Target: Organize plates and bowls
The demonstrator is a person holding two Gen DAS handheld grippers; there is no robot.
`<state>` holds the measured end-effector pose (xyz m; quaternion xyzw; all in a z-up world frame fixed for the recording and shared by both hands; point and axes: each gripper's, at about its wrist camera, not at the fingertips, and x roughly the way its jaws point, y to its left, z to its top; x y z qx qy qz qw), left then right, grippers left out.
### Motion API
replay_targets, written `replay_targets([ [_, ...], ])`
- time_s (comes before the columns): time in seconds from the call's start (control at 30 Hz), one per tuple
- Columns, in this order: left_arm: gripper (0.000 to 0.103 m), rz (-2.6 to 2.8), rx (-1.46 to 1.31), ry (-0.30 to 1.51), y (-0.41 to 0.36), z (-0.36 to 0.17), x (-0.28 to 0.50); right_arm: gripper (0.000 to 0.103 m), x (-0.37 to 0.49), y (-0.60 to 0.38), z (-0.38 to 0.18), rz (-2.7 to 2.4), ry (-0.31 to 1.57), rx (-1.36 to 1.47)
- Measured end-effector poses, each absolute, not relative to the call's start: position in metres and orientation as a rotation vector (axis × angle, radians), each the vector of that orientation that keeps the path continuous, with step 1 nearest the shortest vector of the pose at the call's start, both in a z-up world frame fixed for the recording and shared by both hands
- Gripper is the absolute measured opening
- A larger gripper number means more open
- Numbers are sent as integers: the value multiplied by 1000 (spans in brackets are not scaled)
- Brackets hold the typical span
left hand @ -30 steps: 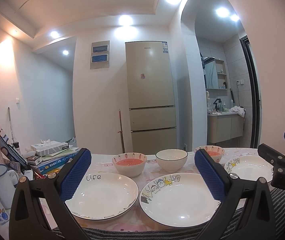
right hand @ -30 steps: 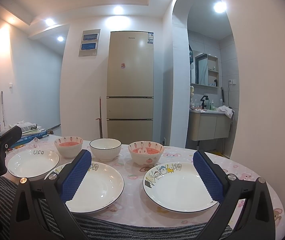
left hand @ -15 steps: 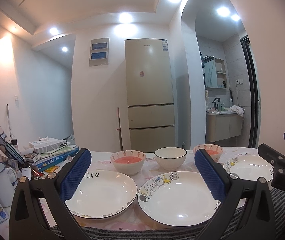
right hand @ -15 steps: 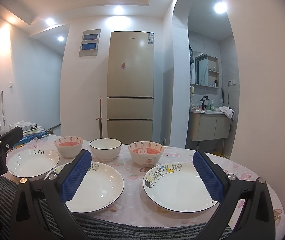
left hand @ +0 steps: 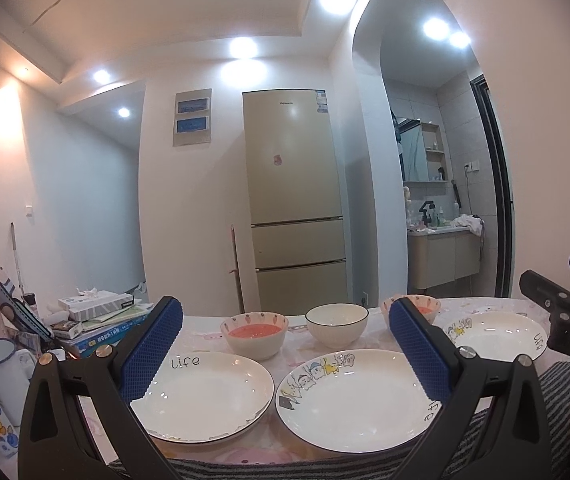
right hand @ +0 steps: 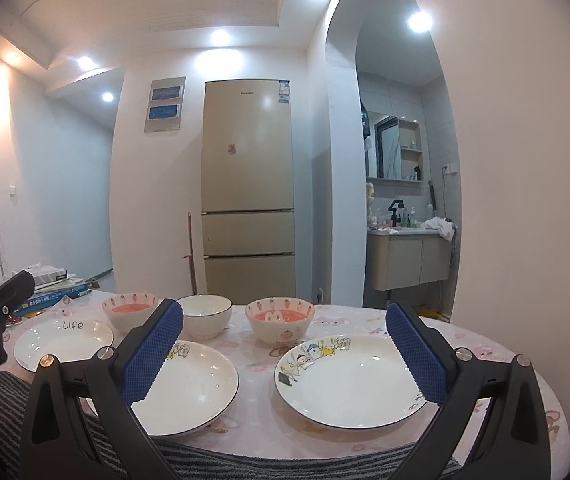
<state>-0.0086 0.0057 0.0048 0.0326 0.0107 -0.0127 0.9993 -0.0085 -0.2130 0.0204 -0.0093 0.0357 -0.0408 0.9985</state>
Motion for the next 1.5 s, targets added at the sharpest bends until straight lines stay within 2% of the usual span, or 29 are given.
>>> replay_targets([
  [0.2, 103, -24, 62, 19, 16, 20, -16, 103, -23, -213, 28, -152, -21, -24],
  [0.47, 102, -41, 93, 8, 15, 38, -21, 103, -21, -224, 48, -102, 19, 44],
  [0.87, 102, -30, 83, -53, 17, 89, -35, 103, -36, -231, 117, -109, -17, 47],
  [1.2, 102, -6, 75, -120, 5, 160, -19, 103, -10, -209, 178, -59, -28, 61],
  [1.5, 103, 34, 85, -167, 10, 203, -5, 103, 20, -206, 229, -2, -65, 95],
])
